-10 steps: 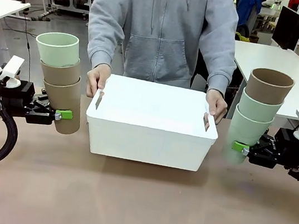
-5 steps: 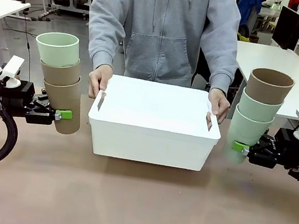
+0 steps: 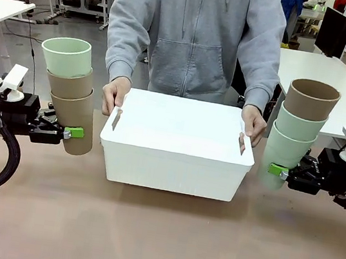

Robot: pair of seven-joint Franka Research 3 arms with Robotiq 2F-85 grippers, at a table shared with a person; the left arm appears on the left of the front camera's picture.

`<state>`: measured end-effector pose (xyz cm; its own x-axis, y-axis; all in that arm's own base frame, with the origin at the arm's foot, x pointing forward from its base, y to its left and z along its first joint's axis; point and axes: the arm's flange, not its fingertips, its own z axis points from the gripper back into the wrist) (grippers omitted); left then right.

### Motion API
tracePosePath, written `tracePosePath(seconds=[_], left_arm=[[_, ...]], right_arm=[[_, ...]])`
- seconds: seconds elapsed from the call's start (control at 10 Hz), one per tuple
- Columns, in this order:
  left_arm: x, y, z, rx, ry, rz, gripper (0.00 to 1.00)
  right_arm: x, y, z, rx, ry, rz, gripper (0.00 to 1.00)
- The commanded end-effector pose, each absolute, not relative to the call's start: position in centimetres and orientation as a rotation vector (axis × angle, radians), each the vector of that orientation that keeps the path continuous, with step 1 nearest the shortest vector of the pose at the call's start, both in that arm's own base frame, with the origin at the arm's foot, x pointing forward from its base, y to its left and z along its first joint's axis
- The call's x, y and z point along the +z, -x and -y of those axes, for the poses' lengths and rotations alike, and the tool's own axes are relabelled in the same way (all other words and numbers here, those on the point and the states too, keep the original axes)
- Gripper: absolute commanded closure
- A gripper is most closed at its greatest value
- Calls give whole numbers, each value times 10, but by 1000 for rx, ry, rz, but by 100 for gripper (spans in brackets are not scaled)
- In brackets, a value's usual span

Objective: Stack the cups and store them in the basket.
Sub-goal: Place the stack of Reusable plastic cups into the Pantry Basket.

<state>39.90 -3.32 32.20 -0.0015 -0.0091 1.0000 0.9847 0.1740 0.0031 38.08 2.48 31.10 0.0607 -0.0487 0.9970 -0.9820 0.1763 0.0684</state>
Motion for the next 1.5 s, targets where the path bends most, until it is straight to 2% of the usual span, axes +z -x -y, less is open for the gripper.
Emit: tracePosePath(seconds=[0.0, 0.6, 1.0, 1.4], left_arm=[[326, -399, 33, -1088, 1078, 1297, 16], [322, -399, 33, -1085, 1072, 1282, 16], [403, -391, 39, -1163, 929, 1233, 16], [473, -391, 90, -1277, 760, 1016, 16]], right_arm=[[315, -381, -24, 1016, -1132, 1281, 16], [315, -381, -24, 1016, -1132, 1281, 16], [315, -381, -24, 1016, -1132, 1281, 16], [315, -381, -24, 1016, -1132, 1281, 16]])
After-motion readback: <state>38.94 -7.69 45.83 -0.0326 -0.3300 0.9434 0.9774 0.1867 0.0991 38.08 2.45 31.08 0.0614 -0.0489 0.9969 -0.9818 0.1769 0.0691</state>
